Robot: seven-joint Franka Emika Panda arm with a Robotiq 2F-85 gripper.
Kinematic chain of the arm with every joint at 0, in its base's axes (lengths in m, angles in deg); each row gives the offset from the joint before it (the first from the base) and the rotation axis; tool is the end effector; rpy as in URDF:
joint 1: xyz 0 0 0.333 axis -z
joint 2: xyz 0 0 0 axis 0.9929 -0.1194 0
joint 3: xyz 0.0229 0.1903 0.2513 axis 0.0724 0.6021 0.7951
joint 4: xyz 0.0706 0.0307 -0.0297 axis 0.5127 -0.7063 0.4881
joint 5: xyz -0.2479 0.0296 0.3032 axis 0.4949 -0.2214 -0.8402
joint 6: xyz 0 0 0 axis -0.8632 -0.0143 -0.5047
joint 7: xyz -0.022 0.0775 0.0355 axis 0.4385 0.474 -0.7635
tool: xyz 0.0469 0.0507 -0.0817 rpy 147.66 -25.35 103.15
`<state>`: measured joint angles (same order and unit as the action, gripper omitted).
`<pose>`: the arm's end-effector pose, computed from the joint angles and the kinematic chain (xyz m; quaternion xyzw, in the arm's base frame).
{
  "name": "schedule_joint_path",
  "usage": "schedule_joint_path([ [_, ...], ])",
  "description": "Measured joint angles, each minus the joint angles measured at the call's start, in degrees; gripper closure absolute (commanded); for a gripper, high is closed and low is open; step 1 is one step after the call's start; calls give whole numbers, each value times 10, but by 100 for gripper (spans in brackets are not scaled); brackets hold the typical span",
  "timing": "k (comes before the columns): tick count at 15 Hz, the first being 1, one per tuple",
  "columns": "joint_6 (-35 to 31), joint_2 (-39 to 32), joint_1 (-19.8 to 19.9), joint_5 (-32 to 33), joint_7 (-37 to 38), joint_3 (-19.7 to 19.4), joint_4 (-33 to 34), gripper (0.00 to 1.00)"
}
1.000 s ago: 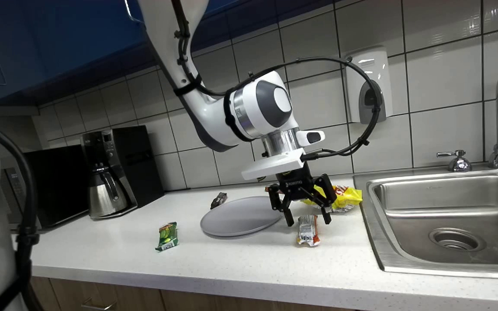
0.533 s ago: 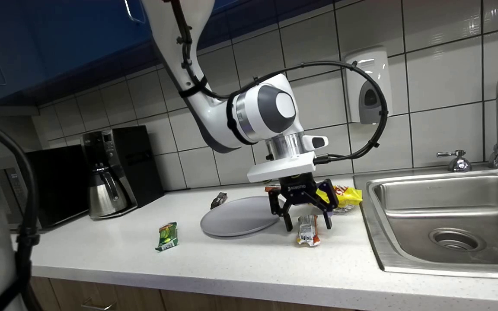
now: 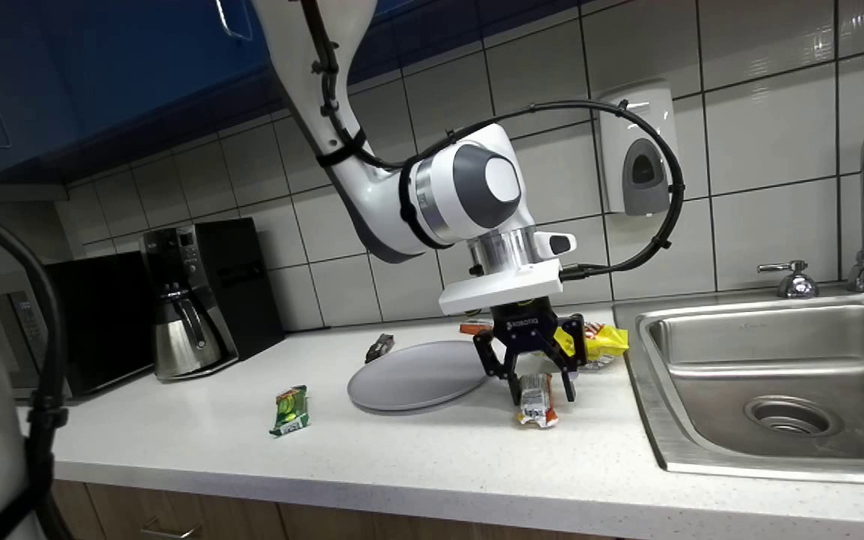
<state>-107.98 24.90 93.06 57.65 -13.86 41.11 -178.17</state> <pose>0.4577 -0.1876 0.2230 0.9974 -0.0195 -0.0314 0.0626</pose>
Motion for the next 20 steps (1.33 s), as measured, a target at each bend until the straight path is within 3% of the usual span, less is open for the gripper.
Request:
schedule_joint_path([
  [3,0,0,0,0,-9,0,0,81],
  [4,0,0,0,0,-12,0,0,82],
  [12,0,4,0,0,-21,4,1,82],
  [20,2,28,-6,-17,-33,46,1,82],
])
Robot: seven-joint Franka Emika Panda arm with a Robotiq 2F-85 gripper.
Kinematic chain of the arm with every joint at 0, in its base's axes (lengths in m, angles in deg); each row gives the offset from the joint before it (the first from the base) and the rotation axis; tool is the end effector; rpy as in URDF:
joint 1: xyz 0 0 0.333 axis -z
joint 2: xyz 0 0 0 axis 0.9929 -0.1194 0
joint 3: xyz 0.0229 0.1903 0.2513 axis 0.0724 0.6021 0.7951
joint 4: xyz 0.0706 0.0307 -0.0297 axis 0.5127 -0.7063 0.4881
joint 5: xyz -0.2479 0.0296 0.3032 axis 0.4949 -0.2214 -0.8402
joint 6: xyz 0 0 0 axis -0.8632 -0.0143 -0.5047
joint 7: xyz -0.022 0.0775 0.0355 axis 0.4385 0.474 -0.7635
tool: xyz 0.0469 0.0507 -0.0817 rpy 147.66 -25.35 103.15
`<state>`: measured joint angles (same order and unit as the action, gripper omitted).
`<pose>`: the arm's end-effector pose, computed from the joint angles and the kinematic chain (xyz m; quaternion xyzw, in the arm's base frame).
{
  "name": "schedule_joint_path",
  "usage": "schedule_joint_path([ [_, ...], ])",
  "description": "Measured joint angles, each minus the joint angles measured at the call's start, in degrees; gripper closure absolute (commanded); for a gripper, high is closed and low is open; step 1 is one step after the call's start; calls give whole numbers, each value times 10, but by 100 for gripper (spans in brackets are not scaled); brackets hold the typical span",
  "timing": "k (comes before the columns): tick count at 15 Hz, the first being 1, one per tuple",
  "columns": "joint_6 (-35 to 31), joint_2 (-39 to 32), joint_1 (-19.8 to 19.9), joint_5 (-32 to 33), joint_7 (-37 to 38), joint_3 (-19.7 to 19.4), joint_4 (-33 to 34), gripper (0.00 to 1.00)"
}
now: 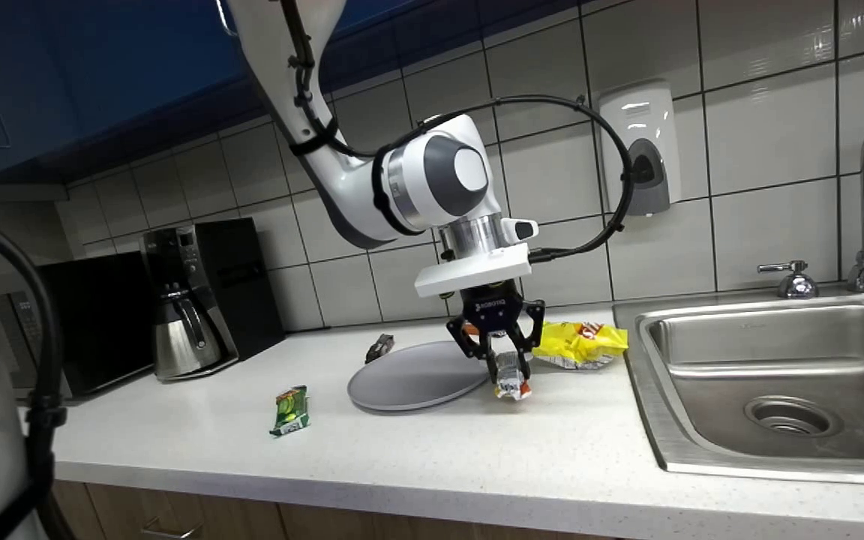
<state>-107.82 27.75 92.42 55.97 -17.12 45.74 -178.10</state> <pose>0.4779 -0.1453 0.2462 0.9978 0.0400 -0.0032 0.0525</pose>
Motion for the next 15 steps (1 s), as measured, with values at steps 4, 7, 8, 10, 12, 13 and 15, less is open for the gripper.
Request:
schedule_joint_path([
  [4,0,4,-9,-23,-9,19,0,82],
  [7,0,4,-16,-40,-11,32,0,82],
  [8,0,4,-18,-45,-11,35,0,82],
  [10,3,3,-20,-54,-12,41,2,82],
  [12,9,1,-22,-58,-12,43,8,82],
  [13,11,-1,-23,-58,-12,43,11,82],
  [15,18,-7,-25,-58,-11,43,19,82],
])
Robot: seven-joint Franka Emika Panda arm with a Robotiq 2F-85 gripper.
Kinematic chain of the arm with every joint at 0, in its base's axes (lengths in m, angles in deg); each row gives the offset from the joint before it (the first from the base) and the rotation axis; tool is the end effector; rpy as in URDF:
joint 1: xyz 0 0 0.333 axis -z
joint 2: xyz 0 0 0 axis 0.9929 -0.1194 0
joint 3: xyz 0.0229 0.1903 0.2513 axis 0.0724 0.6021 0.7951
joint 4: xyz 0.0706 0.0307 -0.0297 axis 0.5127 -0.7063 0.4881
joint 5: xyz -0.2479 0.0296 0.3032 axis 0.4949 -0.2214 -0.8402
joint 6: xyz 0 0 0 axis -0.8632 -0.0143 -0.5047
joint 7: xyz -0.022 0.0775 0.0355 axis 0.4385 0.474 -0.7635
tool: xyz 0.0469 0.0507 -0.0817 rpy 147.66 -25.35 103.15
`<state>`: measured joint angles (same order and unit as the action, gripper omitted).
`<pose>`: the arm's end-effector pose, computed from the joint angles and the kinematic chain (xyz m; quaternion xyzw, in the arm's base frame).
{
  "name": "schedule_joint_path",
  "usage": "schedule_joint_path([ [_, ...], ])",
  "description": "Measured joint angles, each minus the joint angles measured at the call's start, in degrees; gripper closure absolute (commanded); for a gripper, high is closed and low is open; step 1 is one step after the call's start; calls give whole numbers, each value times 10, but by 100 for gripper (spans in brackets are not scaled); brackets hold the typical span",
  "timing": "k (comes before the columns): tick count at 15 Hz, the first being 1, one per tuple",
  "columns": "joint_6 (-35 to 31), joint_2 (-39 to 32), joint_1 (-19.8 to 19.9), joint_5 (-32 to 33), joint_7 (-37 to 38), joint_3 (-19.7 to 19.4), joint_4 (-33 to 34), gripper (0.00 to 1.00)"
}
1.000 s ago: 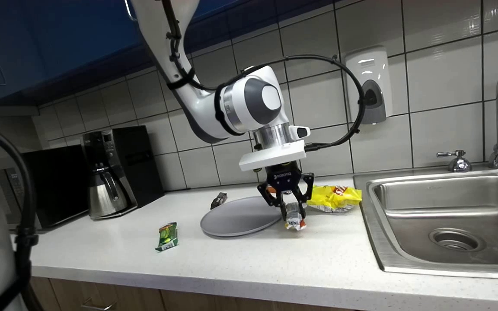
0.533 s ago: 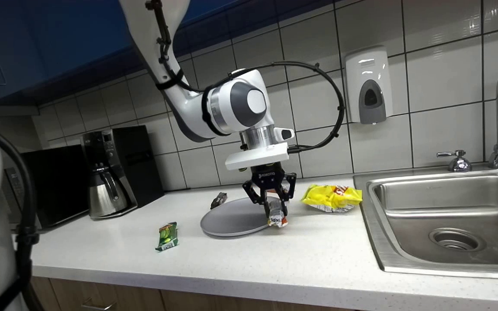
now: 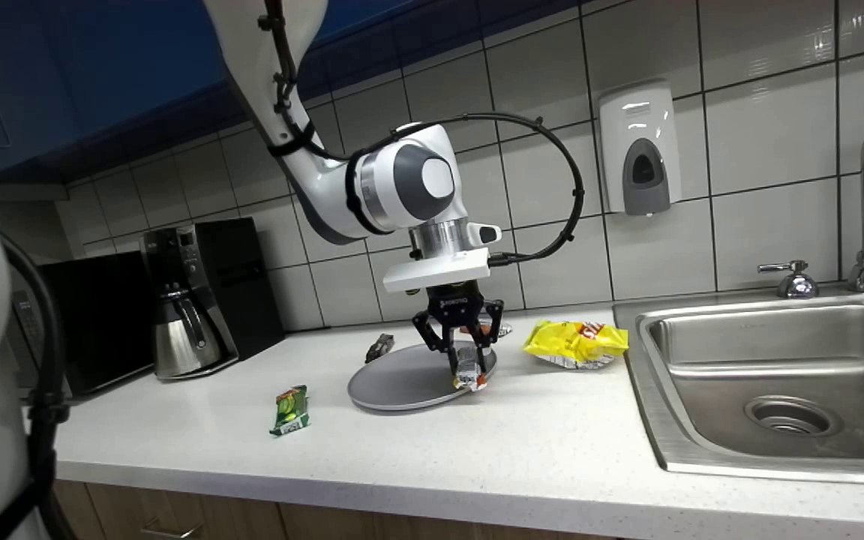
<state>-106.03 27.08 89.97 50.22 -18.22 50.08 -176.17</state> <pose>0.4999 -0.0909 0.2495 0.9977 0.0652 0.0020 0.0206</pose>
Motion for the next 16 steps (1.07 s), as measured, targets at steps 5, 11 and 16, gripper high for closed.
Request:
schedule_joint_path([
  [5,16,-29,-3,0,3,0,33,82],
  [11,23,-54,-8,0,3,0,71,82],
  [16,23,-64,-12,0,3,1,86,82],
])
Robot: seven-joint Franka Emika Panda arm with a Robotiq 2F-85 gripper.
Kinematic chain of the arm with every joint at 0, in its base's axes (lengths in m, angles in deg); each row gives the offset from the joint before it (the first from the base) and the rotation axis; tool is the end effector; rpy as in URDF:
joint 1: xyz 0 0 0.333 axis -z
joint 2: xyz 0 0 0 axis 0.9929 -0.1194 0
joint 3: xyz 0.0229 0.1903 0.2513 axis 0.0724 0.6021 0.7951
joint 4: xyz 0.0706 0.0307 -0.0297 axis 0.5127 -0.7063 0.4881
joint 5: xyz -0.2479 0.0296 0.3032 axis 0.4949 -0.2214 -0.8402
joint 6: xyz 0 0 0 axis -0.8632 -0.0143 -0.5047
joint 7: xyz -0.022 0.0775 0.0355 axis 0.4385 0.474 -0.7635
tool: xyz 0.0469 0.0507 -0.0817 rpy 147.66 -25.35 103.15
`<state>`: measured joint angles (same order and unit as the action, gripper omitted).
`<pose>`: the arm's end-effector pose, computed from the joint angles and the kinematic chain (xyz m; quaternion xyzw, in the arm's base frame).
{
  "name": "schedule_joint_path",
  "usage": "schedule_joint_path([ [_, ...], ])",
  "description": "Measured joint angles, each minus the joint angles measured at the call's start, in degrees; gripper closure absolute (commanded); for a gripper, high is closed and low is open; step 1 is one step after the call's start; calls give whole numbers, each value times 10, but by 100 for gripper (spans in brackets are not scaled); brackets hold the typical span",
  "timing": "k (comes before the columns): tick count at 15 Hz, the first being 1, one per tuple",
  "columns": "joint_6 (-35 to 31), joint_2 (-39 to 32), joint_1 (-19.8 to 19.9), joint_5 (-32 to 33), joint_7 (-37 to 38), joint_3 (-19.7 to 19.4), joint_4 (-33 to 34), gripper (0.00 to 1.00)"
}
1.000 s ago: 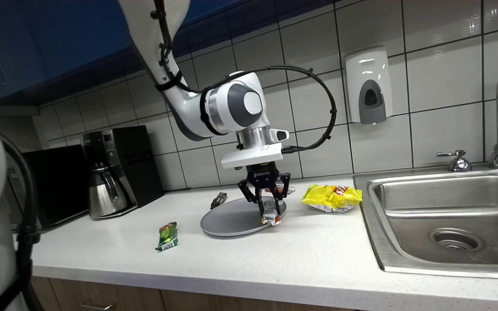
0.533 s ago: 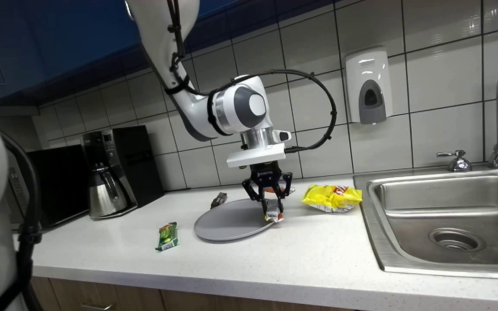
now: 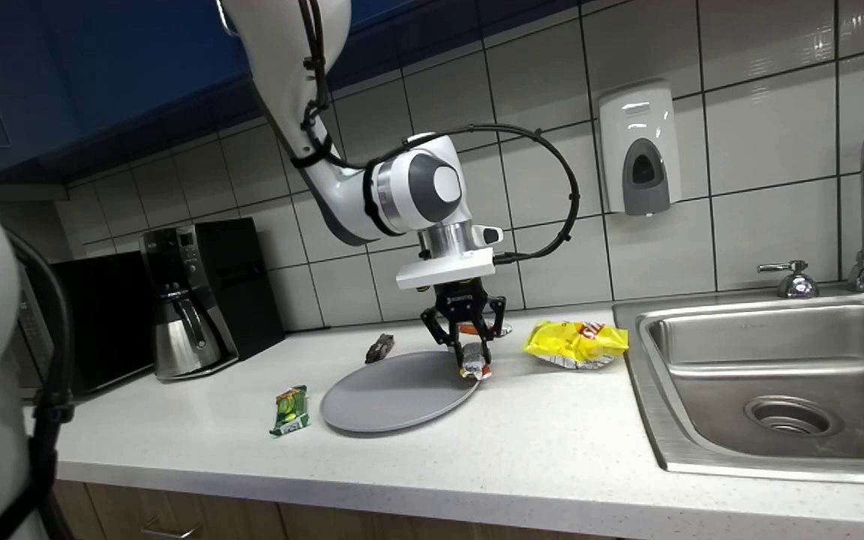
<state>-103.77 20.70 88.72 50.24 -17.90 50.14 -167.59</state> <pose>0.5436 -0.0861 0.2434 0.9969 0.0742 0.0009 0.0245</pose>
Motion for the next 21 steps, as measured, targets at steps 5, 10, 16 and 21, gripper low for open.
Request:
schedule_joint_path([
  [5,0,3,-6,1,0,0,0,82],
  [10,0,18,-7,2,0,0,-5,82],
  [16,0,39,-9,3,-3,1,-38,82],
  [21,1,53,-14,4,-3,6,-70,82],
])
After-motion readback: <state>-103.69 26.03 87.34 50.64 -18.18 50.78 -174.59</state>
